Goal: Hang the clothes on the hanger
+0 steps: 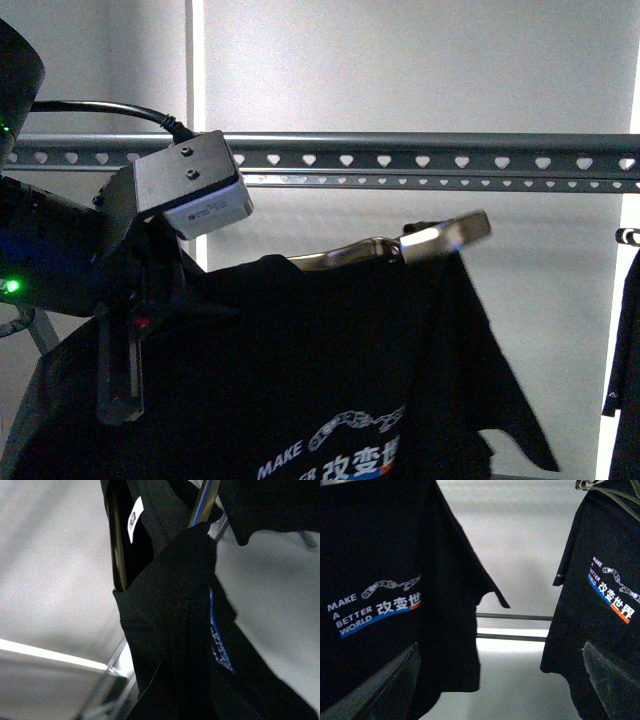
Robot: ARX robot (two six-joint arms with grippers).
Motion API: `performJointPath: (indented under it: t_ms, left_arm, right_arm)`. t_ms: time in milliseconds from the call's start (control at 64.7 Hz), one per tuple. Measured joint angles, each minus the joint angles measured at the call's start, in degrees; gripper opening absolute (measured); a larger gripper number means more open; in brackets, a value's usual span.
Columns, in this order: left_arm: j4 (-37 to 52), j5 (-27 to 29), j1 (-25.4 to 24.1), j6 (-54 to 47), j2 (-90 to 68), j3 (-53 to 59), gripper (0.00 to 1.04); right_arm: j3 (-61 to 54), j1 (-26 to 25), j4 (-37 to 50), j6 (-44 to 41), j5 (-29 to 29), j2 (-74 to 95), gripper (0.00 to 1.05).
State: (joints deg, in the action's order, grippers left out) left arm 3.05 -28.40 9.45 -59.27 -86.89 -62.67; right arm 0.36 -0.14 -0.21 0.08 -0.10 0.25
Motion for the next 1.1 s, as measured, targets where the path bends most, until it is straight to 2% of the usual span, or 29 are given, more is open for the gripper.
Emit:
performJointPath:
  t_ms: [77, 124, 386, 541, 649, 1051, 1081, 1097]
  left_arm:
    - [0.26, -3.48, -0.09, -12.11, -0.46, -0.48, 0.04]
    - [1.42, -4.85, -0.09, -15.56, -0.63, -0.48, 0.04]
    - [7.39, -12.85, -0.11, -27.15, -1.55, -0.57, 0.04]
    - [9.57, -15.47, -0.77, -34.51, -2.82, -0.66, 0.04]
    - [13.46, -16.06, -1.07, -36.85, -3.52, -0.63, 0.04]
    - [13.84, -16.22, -1.16, -38.07, -3.54, -0.63, 0.04]
    - [13.84, -16.24, -1.16, -38.1, -3.54, -0.63, 0.04]
    - [13.84, -16.26, -1.16, -38.1, -3.54, -0.63, 0.04]
  right_arm:
    - [0.0, 0.0, 0.0, 0.0, 0.0, 0.0, 0.97]
    - [0.0, 0.0, 0.0, 0.0, 0.0, 0.0, 0.97]
    - [0.0, 0.0, 0.0, 0.0, 0.0, 0.0, 0.97]
    - [0.0, 0.0, 0.0, 0.0, 0.0, 0.0, 0.97]
    - [0.0, 0.0, 0.0, -0.02, 0.0, 0.0, 0.97]
    - [0.0, 0.0, 0.0, 0.0, 0.0, 0.0, 0.97]
    - [0.55, -1.01, -1.55, -0.9, -2.82, 0.98, 0.97]
    - [1.18, -1.88, -2.89, -1.97, -6.93, 1.64, 0.97]
